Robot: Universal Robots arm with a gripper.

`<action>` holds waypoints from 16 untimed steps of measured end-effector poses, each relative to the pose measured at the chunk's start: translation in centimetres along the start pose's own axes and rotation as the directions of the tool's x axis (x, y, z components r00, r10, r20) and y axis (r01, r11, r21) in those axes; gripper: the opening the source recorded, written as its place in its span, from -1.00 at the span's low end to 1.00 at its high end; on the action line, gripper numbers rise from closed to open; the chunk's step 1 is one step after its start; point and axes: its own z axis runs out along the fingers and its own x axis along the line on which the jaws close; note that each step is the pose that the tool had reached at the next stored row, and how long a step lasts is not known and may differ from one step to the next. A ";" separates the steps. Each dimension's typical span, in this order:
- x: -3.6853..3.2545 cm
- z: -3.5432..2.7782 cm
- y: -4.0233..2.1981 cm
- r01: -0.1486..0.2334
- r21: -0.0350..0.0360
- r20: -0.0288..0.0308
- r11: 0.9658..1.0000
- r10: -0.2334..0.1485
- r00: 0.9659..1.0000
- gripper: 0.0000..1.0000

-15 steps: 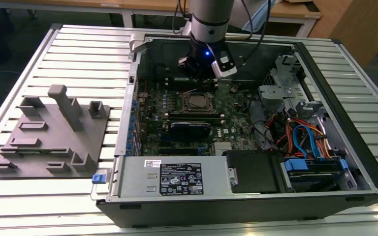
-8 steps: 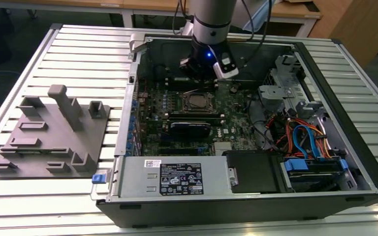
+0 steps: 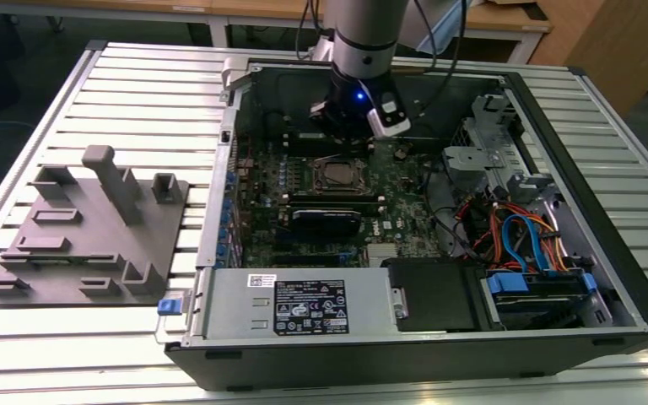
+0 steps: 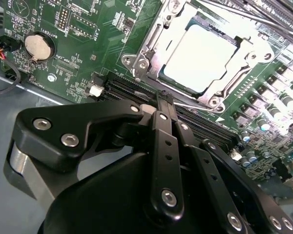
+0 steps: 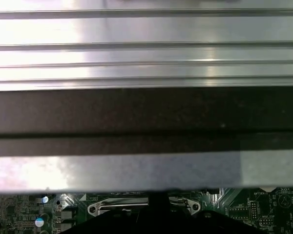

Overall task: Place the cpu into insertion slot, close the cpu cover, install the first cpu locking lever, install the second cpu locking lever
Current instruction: 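Install the first cpu locking lever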

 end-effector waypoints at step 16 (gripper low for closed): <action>-0.25 0.56 -0.05 -0.007 0.000 0.001 1.000 0.007 1.000 -0.79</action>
